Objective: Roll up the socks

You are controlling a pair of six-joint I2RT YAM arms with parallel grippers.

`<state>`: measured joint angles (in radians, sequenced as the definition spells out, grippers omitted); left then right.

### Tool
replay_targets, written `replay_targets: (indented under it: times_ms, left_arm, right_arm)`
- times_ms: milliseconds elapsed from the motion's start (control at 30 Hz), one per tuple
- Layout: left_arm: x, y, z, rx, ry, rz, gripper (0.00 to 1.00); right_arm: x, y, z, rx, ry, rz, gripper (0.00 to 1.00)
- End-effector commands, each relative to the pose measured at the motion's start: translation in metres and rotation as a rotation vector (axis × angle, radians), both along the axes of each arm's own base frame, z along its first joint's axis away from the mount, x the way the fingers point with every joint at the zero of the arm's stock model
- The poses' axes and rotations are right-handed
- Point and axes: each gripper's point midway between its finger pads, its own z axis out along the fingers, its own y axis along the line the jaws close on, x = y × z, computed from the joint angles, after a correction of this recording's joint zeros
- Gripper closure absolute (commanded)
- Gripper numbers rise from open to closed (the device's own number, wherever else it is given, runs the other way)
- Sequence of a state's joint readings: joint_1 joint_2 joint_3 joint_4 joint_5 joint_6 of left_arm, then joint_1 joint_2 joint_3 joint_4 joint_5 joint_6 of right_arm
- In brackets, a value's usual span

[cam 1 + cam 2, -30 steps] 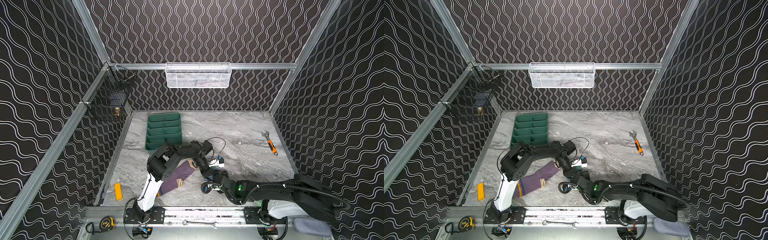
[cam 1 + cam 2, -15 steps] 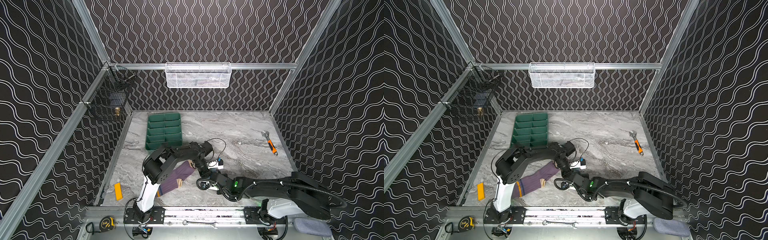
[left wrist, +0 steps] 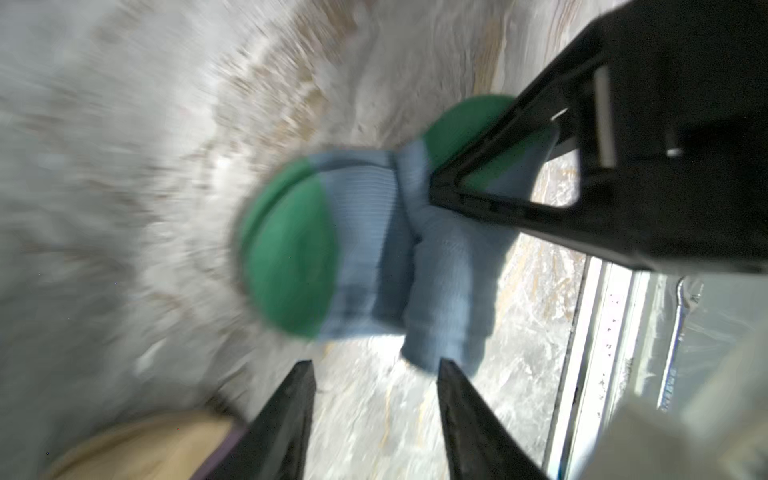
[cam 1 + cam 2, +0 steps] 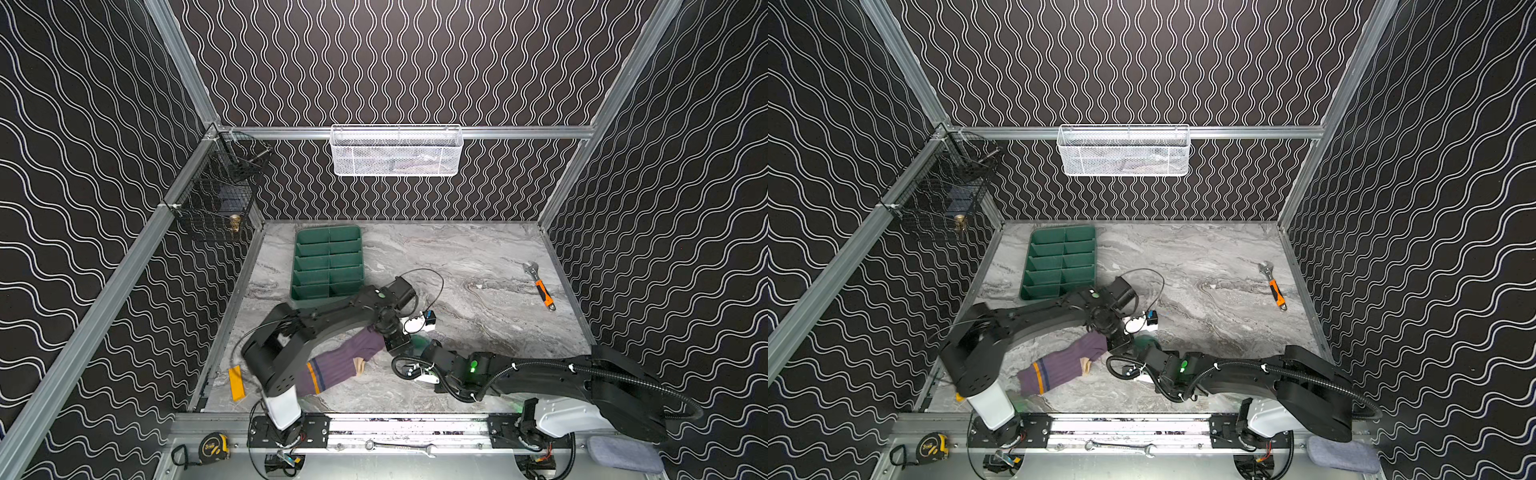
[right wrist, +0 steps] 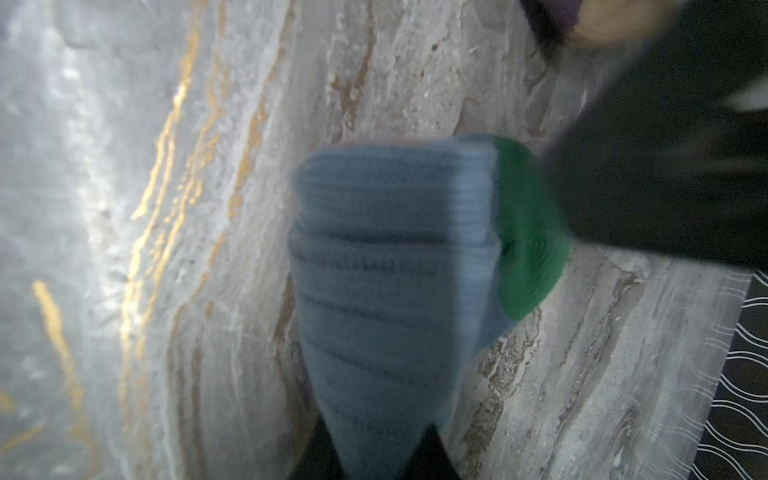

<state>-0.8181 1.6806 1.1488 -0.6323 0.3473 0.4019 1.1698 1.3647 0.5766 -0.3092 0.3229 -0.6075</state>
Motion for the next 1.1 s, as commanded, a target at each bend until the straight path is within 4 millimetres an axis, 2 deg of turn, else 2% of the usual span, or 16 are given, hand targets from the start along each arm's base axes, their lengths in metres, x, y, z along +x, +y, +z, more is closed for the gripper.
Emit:
replay_targets:
  times_ms: [0, 100, 167, 233, 300, 400, 500, 600, 733, 867, 967, 1067]
  left_arm:
    - [0.042, 0.009, 0.050, -0.070, -0.310, 0.143, 0.49]
    - [0.071, 0.053, 0.123, -0.122, -0.653, 0.364, 0.48]
    - [0.071, 0.087, 0.175, -0.187, -0.836, 0.470, 0.41]
    - [0.055, 0.106, 0.214, -0.270, -0.927, 0.476, 0.34]
    - [0.029, 0.112, 0.240, -0.359, -0.951, 0.398, 0.30]
    - [-0.016, 0.103, 0.251, -0.444, -0.858, 0.186, 0.33]
    - [-0.047, 0.092, 0.242, -0.450, -0.713, 0.025, 0.37]
    - [-0.060, 0.083, 0.223, -0.421, -0.598, -0.046, 0.40]
    - [-0.076, 0.066, 0.188, -0.336, -0.584, -0.166, 0.39]
    - [-0.093, 0.038, 0.129, -0.104, -0.704, -0.356, 0.37]
    - [-0.092, 0.017, 0.080, 0.042, -0.801, -0.444, 0.38]
    - [-0.085, -0.006, 0.045, 0.076, -0.844, -0.438, 0.39]
  right_arm:
    - [-0.040, -0.037, -0.017, -0.141, 0.224, -0.001, 1.00]
    - [-0.042, -0.033, -0.009, -0.122, 0.289, -0.030, 1.00]
    - [-0.043, -0.031, -0.006, -0.116, 0.348, -0.060, 1.00]
    - [-0.045, -0.028, -0.005, -0.109, 0.407, -0.085, 1.00]
    - [-0.043, -0.024, -0.005, -0.106, 0.455, -0.113, 1.00]
    - [-0.040, -0.017, -0.006, -0.095, 0.509, -0.145, 1.00]
    - [-0.032, -0.012, -0.008, -0.085, 0.564, -0.189, 1.00]
    - [-0.023, -0.010, -0.012, -0.105, 0.596, -0.226, 1.00]
    - [-0.009, -0.006, -0.019, -0.108, 0.613, -0.239, 1.00]
    - [0.003, 0.000, -0.026, -0.094, 0.631, -0.239, 1.00]
    - [0.009, 0.004, -0.032, -0.078, 0.647, -0.239, 1.00]
    - [0.015, 0.007, -0.038, -0.054, 0.661, -0.242, 1.00]
